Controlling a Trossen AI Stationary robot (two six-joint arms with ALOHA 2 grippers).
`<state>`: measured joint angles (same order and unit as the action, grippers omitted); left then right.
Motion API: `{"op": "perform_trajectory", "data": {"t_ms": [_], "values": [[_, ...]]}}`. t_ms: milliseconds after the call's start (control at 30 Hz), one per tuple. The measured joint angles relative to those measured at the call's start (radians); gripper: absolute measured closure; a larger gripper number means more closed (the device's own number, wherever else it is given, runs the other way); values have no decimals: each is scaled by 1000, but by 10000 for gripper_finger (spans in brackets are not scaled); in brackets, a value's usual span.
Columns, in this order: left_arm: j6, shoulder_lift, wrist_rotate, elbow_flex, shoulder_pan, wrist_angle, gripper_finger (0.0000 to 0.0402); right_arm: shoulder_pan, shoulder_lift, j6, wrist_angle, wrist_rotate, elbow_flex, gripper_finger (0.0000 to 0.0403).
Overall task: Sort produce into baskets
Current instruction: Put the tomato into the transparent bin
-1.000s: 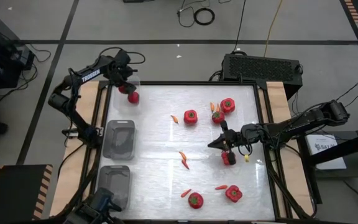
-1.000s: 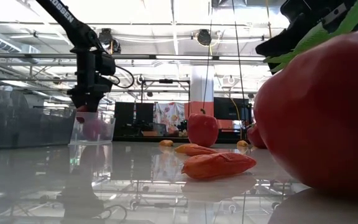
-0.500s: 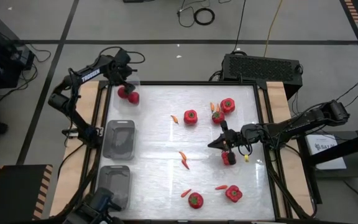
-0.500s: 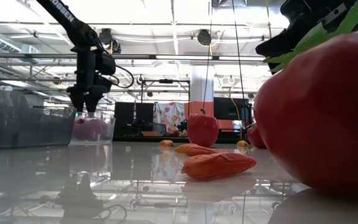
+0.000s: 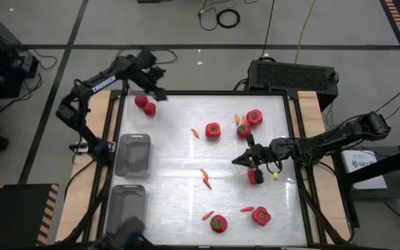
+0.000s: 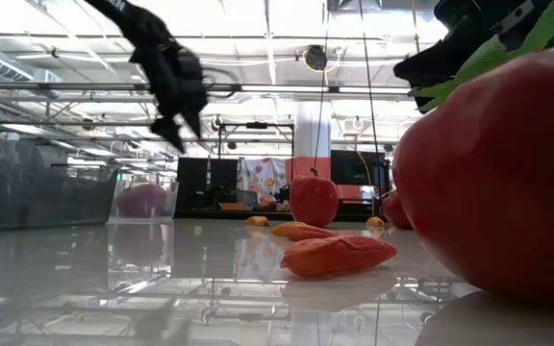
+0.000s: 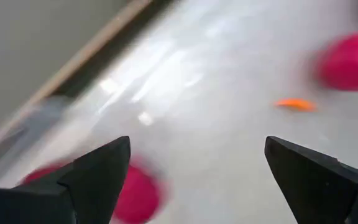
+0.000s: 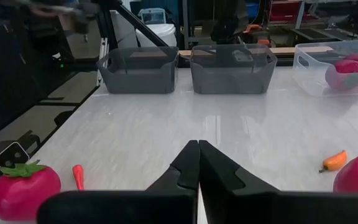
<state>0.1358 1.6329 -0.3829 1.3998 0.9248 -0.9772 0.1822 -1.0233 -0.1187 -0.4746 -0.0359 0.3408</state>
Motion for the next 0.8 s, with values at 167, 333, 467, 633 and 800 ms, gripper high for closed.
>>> {"op": "perform_trajectory", "data": {"t_ms": [167, 333, 467, 633, 800], "values": [[0, 0, -11, -1, -225, 127, 24, 0, 0, -24, -17, -56, 0, 403], [44, 0, 14, -2, -447, 328, 24, 0, 0, -99, 15, -70, 0, 403], [84, 15, 130, -2, -590, 515, 24, 0, 20, -189, 137, -70, 22, 403], [162, 85, 221, -2, -703, 713, 24, 16, 84, -320, 628, -125, 181, 403], [159, 195, 304, -2, -733, 948, 24, 135, 94, -567, 1014, -321, 251, 403]]}}
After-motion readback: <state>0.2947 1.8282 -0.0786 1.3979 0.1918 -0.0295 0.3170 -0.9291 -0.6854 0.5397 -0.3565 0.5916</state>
